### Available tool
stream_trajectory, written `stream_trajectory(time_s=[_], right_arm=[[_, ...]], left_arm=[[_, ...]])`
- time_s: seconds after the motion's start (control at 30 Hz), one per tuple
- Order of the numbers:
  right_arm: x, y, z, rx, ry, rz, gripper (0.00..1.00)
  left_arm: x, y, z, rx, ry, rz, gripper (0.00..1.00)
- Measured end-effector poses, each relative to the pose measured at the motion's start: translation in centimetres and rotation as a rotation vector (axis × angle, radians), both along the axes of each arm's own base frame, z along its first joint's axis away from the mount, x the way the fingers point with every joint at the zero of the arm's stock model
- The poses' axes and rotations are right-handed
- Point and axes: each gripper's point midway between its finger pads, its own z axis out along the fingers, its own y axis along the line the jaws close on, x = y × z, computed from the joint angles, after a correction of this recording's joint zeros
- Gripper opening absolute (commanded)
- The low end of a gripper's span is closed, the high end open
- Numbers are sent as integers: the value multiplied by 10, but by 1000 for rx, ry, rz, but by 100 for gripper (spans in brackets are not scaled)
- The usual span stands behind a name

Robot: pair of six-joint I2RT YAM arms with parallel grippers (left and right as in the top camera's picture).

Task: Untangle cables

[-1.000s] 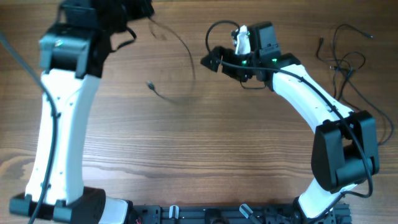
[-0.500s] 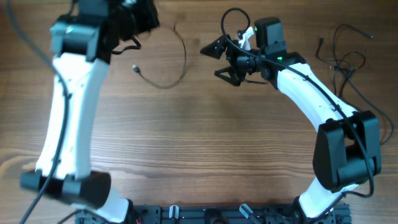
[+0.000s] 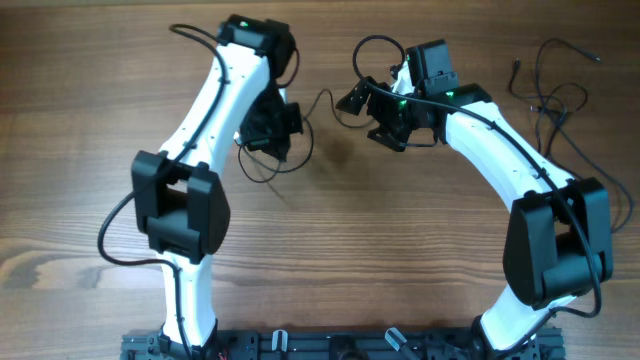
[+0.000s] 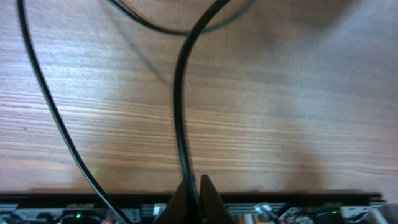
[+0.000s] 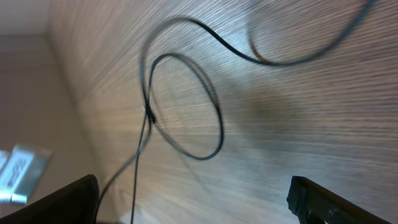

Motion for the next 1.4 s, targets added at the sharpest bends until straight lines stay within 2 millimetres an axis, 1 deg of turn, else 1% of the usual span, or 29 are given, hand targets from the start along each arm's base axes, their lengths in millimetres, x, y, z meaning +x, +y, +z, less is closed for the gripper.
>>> stream_trajectory(time_s=[0.13, 0.17, 0.23, 0.3, 0.33, 0.4, 0.47, 0.5, 0.53, 0.57, 0.63, 0.7, 0.77, 0.8, 0.87, 0.9, 0.93, 0.97, 1.0, 1.03, 1.07, 1.13, 1.17, 1.2, 1.23, 1.27, 1.3, 1.33, 1.4], right_arm=[[2, -11, -9, -76, -9, -22, 99], [3, -14, -10, -95, -18, -23, 95], [4, -21, -14, -139, -32, -21, 95], [5, -31, -18, -181, -36, -25, 96], [5, -40, -21, -209, -32, -32, 97], [7, -55, -24, -237, -24, -53, 98], [13, -80, -27, -262, -12, -103, 99], [15, -95, -28, -272, 1, -132, 100], [15, -107, -30, -280, 13, -157, 100], [16, -118, -31, -288, 25, -179, 100], [15, -135, -33, -298, 46, -211, 100], [15, -139, -34, -307, 43, -207, 100], [14, -135, -34, -312, 35, -185, 99], [13, -132, -34, -315, 32, -172, 99], [12, -125, -34, -316, 27, -153, 99], [11, -121, -34, -317, 24, -140, 99], [9, -115, -34, -317, 23, -127, 96], [8, -107, -34, -320, 13, -100, 87], [7, -100, -33, -320, 4, -82, 75], [7, -92, -33, -321, -11, -62, 65], [8, -83, -31, -323, -35, -38, 60], [6, -66, -30, -324, -61, -1, 56], [5, -51, -28, -319, -87, 26, 54], [6, -42, -26, -315, -106, 40, 54], [7, -35, -24, -311, -130, 52, 54], [13, -25, -20, -309, -173, 58, 54], [16, -15, -16, -312, -212, 68, 55], [16, -7, -15, -319, -234, 79, 55], [12, 5, -15, -350, -260, 97, 55]], left_arm=[[-7, -14, -1, -1, 2, -50, 4], [-9, -19, -1, -4, -3, -68, 4], [-12, -28, -2, -6, -10, -93, 4], [-19, -35, -6, -2, 0, -121, 4], [-24, -38, -9, 4, 14, -135, 10], [-36, -43, -16, 16, 45, -165, 15], [-49, -48, -24, 23, 77, -188, 27], [-54, -51, -28, 21, 90, -197, 60], [-59, -56, -32, 11, 98, -208, 80], [-62, -59, -35, 6, 103, -222, 88], [-69, -63, -39, 4, 119, -233, 90], [-73, -69, -40, -3, 119, -247, 86], [-69, -71, -42, -15, 102, -244, 83], [-61, -70, -43, -27, 80, -230, 79], [-45, -64, -42, -43, 48, -193, 78], [-30, -58, -42, -59, 15, -161, 79], [-16, -49, -42, -70, -12, -120, 80], [-8, -43, -42, -73, -26, -98, 81], [12, -25, -43, -85, -61, -31, 82], [22, -12, -43, -88, -75, 9, 85], [32, 1, -44, -92, -91, 53, 85], [48, 27, -44, -100, -113, 134, 87], [53, 36, -44, -101, -123, 161, 88], [63, 56, -44, -102, -140, 216, 88], [67, 66, -44, -102, -151, 242, 88], [71, 72, -45, -105, -161, 258, 88], [79, 82, -45, -109, -184, 287, 96], [85, 92, -45, -111, -202, 311, 100], [94, 109, -45, -114, -234, 354, 100]])
